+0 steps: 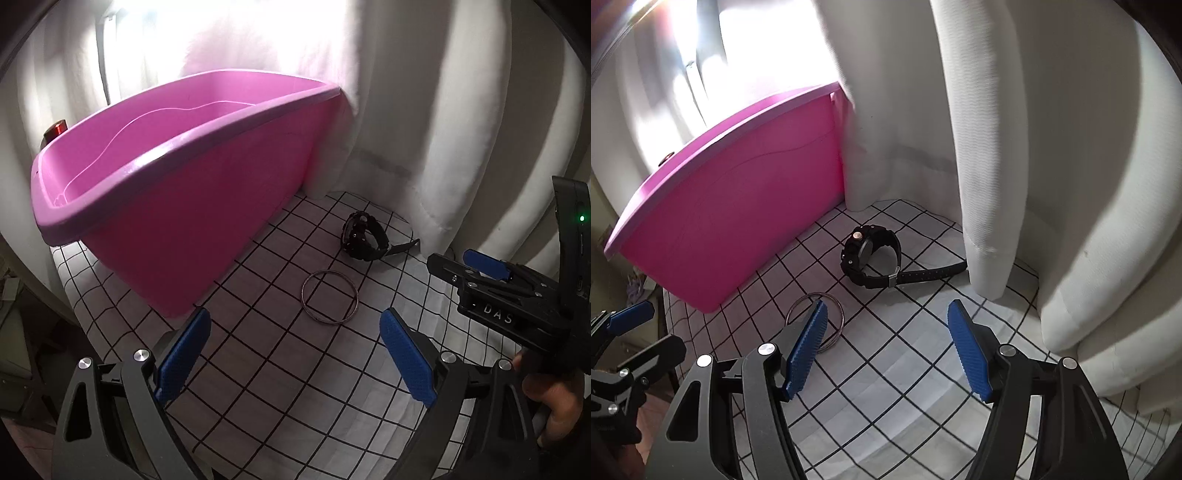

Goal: Organize jewelry
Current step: 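Withdraw both tools from the tub toward the black watch and remaining bangle, then grasp the black wristwatch with the right gripper while the left gripper grasps the other silver bangle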

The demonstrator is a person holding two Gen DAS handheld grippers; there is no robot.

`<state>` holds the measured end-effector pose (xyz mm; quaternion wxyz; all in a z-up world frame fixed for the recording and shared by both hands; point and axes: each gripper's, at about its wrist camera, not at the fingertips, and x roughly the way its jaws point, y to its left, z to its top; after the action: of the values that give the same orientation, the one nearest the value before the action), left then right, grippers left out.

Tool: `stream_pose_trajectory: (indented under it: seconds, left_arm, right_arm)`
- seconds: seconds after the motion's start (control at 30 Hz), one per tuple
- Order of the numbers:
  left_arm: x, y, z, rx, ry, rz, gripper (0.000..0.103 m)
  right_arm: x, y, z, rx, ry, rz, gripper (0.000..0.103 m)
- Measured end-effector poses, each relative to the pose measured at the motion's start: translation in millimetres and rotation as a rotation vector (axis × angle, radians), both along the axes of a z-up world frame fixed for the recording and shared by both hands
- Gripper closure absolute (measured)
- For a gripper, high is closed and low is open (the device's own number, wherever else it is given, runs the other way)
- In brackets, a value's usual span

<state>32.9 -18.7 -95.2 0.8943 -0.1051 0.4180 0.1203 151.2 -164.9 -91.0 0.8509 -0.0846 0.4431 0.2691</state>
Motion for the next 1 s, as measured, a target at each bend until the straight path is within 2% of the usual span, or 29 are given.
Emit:
stream_pose_trajectory:
  seconds: [0.23, 0.47, 0.77, 1.0]
  left_arm:
    - [24, -8, -49, -0.016, 0.053, 0.141, 0.012]
    - [42, -5, -79, -0.020, 0.073, 0.255, 0.012]
    - [58, -15, -95, -0.042, 0.066, 0.269, 0.012]
    - [69, -26, -101, -0.043, 0.068, 0.247, 0.012]
  right_arm:
    - [33, 14, -29, -0.030, 0.016, 0.209, 0.038]
    - [57, 28, -52, -0.079, 0.015, 0.342, 0.038]
    - [74, 36, -66, -0.077, 0.018, 0.439, 0.038]
    - [86, 42, -77, -0.052, 0.034, 0.457, 0.038]
